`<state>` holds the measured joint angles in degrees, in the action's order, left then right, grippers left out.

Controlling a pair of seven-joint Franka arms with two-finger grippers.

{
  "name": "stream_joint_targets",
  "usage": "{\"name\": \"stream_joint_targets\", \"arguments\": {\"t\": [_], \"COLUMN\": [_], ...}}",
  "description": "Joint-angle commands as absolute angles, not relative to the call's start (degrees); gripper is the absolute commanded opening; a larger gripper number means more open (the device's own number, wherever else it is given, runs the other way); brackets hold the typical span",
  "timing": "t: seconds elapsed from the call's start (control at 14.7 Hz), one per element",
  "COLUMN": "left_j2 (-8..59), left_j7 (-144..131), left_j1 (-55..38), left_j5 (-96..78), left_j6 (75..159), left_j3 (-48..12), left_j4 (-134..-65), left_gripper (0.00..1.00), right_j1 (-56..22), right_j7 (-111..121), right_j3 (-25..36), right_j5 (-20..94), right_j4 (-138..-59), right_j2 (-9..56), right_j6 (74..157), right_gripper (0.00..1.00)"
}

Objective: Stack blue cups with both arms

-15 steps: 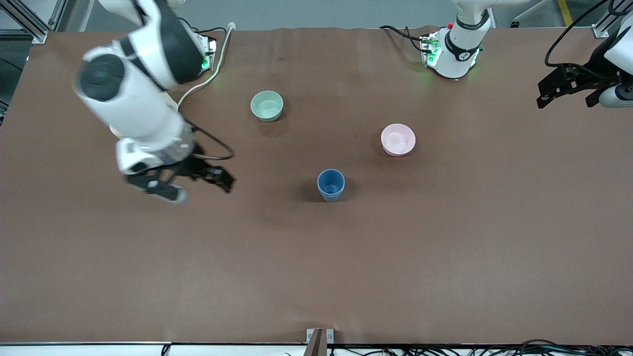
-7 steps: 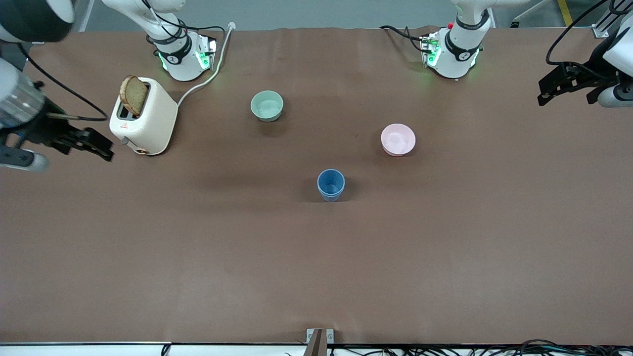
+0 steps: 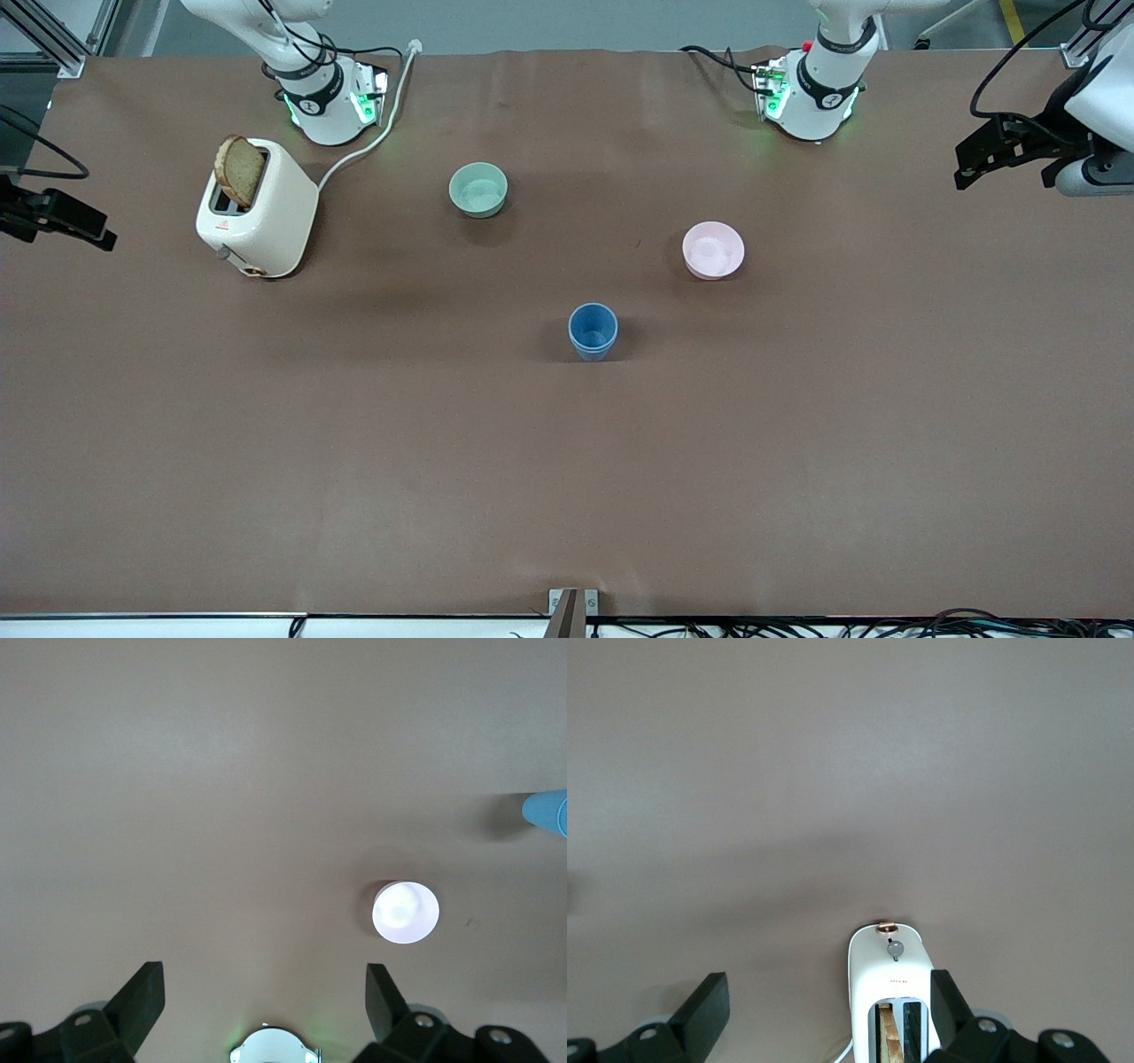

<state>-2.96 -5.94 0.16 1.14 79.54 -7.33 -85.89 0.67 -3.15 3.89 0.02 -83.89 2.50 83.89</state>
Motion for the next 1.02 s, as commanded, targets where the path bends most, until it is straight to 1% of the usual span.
{"name": "stream_joint_targets", "arguments": {"t": [0.0, 0.14, 0.34, 0.68, 0.95], "left_j2": [-3.0, -3.0, -3.0, -3.0, -3.1], "left_j7": [-4.3, -4.2, -4.2, -4.1, -4.1], "left_j1": [0.2, 0.3, 0.3, 0.4, 0.3], "left_j5": [1.4, 1.3, 1.4, 1.4, 1.4], "left_j6": [78.7, 78.7, 78.7, 78.7, 78.7], "left_j3": [-7.5, -7.5, -7.4, -7.4, -7.4], "left_j4": [-85.3, -85.1, -85.0, -85.0, -85.0], "left_gripper": [1.0, 1.0, 1.0, 1.0, 1.0], "right_j1": [0.7, 0.7, 0.7, 1.1, 2.1], "right_j7": [-1.8, -0.8, 1.5, 0.9, 0.9], "right_j3": [5.1, 5.3, 5.3, 5.0, 4.8], "right_j5": [1.2, 1.1, 0.1, 0.4, 0.8], "right_j4": [-82.5, -78.9, -78.5, -80.1, -81.8], "right_j2": [1.8, 1.8, 1.7, -1.5, -2.7], "right_j6": [83.1, 80.8, 79.5, 79.2, 79.4], "right_gripper": [1.0, 1.0, 1.0, 1.0, 1.0]}}
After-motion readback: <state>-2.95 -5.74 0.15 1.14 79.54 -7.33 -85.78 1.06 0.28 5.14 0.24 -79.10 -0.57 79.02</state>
